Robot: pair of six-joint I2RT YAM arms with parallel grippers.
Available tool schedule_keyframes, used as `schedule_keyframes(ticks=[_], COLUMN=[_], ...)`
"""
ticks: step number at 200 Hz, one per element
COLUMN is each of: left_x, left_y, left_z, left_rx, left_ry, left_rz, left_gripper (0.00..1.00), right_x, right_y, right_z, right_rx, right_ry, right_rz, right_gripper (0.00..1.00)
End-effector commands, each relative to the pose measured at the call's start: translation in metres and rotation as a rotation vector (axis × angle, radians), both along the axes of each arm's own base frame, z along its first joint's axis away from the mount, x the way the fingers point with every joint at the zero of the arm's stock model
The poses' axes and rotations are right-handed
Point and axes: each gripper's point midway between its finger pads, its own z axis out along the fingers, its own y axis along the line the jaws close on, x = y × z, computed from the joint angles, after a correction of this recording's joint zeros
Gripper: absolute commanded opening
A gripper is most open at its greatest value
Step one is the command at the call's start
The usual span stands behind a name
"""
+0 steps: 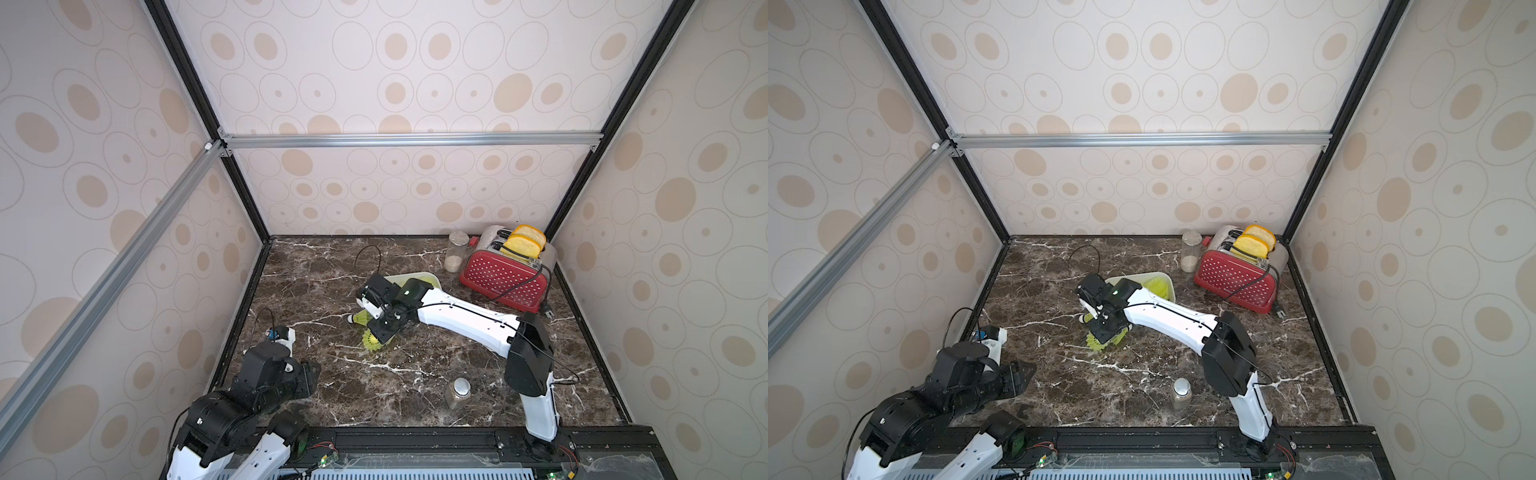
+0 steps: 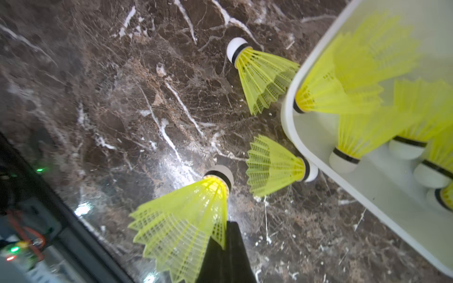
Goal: Put the shuttlecocks into the storage box
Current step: Pick up the shuttlecock at the center of the board, then place the shuttlecock in the storage box.
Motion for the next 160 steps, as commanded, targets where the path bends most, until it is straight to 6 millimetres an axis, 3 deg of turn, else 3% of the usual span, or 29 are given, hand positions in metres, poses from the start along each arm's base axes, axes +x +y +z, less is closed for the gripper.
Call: schedule_keyframes(ticks=[1, 32, 74, 115, 160], left_x=[0.015, 0.034, 0.073, 0.109, 0.122], left_y=[-0.008, -0.025, -0.053, -0.072, -0.077], left_z=[0.021, 0.025, 0.039, 0.04, 0.043], left_rx=[-0.01, -0.022, -0.013, 0.015, 0.021], left_ry=[-0.07, -0.096, -0.218, -0.24, -0.255], left_rz=[-0.028, -0.084, -0.201, -0.237, -0.237], left_gripper=[0.5, 0.49, 0.48, 0.48, 0.48], right_x=[-0.015, 0.016, 0.054, 0.085, 0.09], right_y=[-0.032, -0.063, -0.091, -0.123, -0.129], right_z=[0.021, 0.048, 0.054, 0.064, 0.043], right_rx=[-0.004, 0.044, 0.104, -0.056, -0.177], right_ry=[0.201, 0.23, 0.343, 0.317, 0.409], right_rz=[-0.159, -0.38, -0.714, -0.97, -1.119], right_gripper=[0.0, 0.0, 0.0, 0.0, 0.0])
